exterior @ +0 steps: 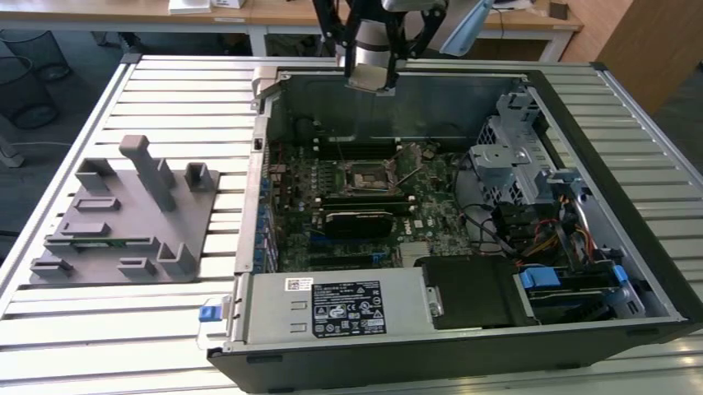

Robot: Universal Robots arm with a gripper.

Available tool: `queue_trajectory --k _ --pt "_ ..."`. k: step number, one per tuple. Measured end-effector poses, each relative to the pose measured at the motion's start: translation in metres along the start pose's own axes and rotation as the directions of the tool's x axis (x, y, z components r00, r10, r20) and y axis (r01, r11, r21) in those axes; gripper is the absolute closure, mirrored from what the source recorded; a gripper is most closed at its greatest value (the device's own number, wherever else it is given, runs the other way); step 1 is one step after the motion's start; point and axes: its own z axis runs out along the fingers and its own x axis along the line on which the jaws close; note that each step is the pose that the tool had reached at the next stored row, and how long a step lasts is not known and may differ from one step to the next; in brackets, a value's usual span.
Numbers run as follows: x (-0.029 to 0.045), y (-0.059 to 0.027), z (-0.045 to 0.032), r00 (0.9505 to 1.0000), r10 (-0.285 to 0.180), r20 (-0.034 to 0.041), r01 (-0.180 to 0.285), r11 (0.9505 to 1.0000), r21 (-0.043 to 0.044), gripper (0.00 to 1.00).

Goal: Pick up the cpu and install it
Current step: 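Place the cpu into insertion slot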

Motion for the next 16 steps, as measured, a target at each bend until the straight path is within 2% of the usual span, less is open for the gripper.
queue_trajectory --k 7,16 --pt "0.0000 0.0000 0.0005 0.9970 0.077 0.0018 -0.077 0.9970 -0.0006 0.47" --pt "0.0000 0.0000 0.0016 0.9866 0.163 0.0039 -0.163 0.9866 -0.0014 0.47"
